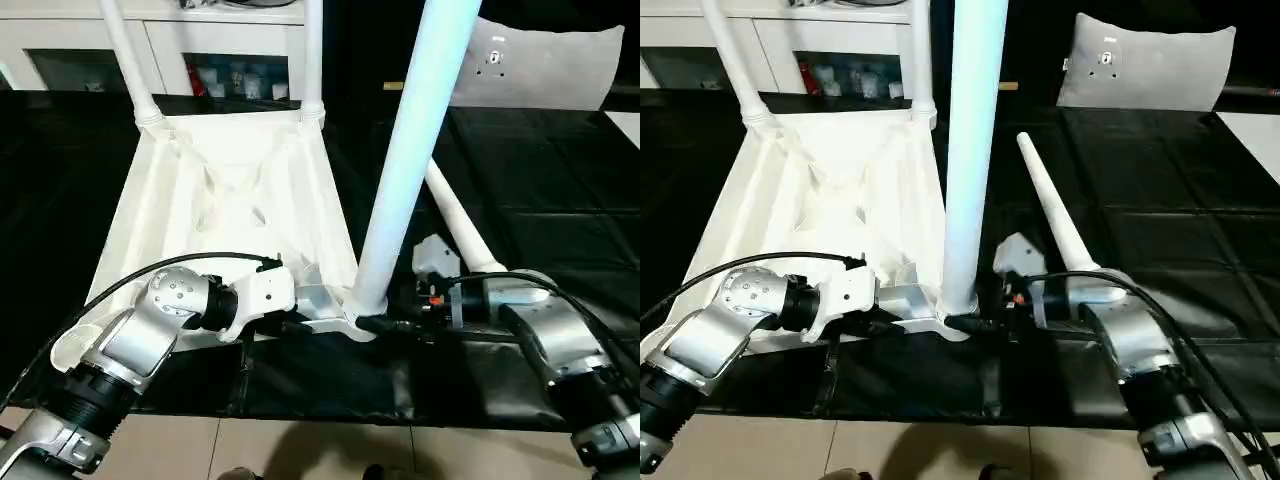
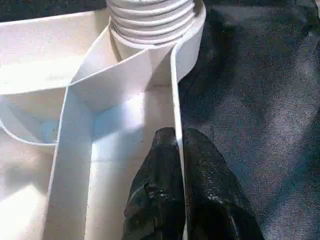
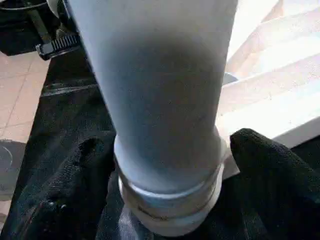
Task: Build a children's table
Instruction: Rotate leg to tighten
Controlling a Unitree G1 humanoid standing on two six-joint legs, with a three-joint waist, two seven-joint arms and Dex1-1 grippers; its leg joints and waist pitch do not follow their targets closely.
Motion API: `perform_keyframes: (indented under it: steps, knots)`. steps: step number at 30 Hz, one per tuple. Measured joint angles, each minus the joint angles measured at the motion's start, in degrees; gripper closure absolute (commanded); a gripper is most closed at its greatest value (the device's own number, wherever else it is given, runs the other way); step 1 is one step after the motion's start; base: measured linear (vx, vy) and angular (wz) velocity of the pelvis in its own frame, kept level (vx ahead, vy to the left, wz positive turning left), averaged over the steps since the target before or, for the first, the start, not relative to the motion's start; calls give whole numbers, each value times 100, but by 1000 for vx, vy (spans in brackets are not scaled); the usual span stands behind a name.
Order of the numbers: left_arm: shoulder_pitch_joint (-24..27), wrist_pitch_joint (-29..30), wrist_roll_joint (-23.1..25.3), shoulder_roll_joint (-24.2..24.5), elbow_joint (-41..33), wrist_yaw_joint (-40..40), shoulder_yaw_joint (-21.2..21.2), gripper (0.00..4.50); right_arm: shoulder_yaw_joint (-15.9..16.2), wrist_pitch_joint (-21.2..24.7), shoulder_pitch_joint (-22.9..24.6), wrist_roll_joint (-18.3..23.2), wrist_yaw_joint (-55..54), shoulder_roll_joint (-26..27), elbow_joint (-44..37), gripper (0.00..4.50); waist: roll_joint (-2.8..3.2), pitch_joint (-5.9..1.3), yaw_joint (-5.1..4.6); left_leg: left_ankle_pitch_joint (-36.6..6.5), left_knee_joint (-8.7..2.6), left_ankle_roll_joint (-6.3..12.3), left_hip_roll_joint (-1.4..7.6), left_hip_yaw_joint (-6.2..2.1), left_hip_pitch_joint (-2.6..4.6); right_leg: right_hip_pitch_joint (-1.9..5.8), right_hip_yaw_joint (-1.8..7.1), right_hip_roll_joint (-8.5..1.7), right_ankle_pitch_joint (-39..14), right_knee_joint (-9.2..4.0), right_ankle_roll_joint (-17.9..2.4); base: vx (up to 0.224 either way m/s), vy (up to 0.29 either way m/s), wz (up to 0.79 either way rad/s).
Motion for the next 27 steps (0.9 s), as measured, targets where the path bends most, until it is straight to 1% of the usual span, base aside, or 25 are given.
perform_keyframes:
  steps: [1, 3, 6, 7, 8, 10, 15, 18, 21, 22, 24, 25, 27]
  knots:
    - [0, -8, 5, 1, 0, -16, -1, 450, 1, -4, -6, -2, 32, 13, 7, 85, -2, -1, 4, 0, 1, 0, 0, 0, 0, 0, 0, 0, 0, 0, 0, 0, 0, 0]
    - [0, -25, 14, 4, 0, -32, -4, 450, 2, -17, -20, -3, 98, 39, 62, 114, -6, -3, 7, 1, 3, 1, 0, 0, 0, 0, 0, 0, 0, 2, 0, 0, 0, 0]
    - [0, -33, 27, 4, 0, -41, -3, 450, 18, -80, -49, -2, 186, 65, 183, 126, -9, -3, 7, 1, 13, 2, 0, 0, -1, -1, 0, -2, 0, 8, 0, 0, 0, 0]
    - [0, -33, 31, 4, 0, -41, -3, 450, 19, -99, -62, -2, 209, 70, 214, 147, -9, -3, 6, 1, 16, 2, 0, 0, -1, -1, 0, -3, 0, 13, 0, 0, 0, 0]
    - [0, -33, 32, 5, 0, -41, -4, 450, 25, -102, -79, -2, 231, 70, 234, 147, -9, -3, 6, 1, 18, 2, 0, 0, -2, -1, 1, -3, 0, 17, 0, 0, 0, 0]
    - [0, -33, 38, 5, 2, -43, -5, 450, 42, -111, -106, -3, 263, 69, 274, 164, -9, -3, 7, 0, 21, 2, 1, 0, -1, -1, 0, -3, 0, 22, 0, 0, 0, 0]
    - [0, -33, 36, 5, 6, -114, -5, 450, 41, -103, -104, -3, 383, 61, 281, 173, -9, -3, 26, -1, 33, 0, 2, 0, -1, 0, 1, -4, 0, 30, 0, 0, 0, 0]
    - [1, 42, 30, -18, 1, -115, 0, 450, 9, 31, -50, 21, 377, 59, 210, 175, -9, -3, 40, -2, 43, -2, 1, 0, 0, 2, 2, -7, 0, 39, 0, 0, 0, 0]
    - [5, 469, -23, -181, -98, 0, 78, 450, -126, 409, 221, 119, 129, 125, -132, 175, -7, -4, 70, -5, 48, -5, 0, 0, 7, 11, 3, -10, -1, 43, 0, 0, 0, 0]
    - [27, 679, -38, -245, -166, 57, 117, 450, -213, 580, 369, 139, -53, 175, -321, 176, -8, -4, 71, -5, 52, -5, -1, 0, 14, 19, 4, -12, -1, 44, 1, 0, 0, 0]
    - [37, 1019, -33, -346, -231, 188, 169, 450, -330, 762, 563, 141, -407, 284, -552, 176, -10, -4, 53, -5, 55, -6, -1, 2, 40, 38, 8, -12, -4, 49, 6, 0, 0, 0]
    - [42, 1213, -24, -429, -237, 295, 204, 450, -415, 815, 687, 128, -685, 395, -646, 176, -10, -4, 28, -5, 56, -6, -1, 3, 70, 60, 9, -12, -22, 49, 36, 0, 0, 0]
    - [43, 1558, 23, -617, -246, 586, 272, 450, -575, 880, 844, 76, -1268, 674, -724, 176, -14, -6, -48, -4, 58, -7, -1, 4, 101, 84, 7, -12, -29, 44, 47, 0, 0, 0]
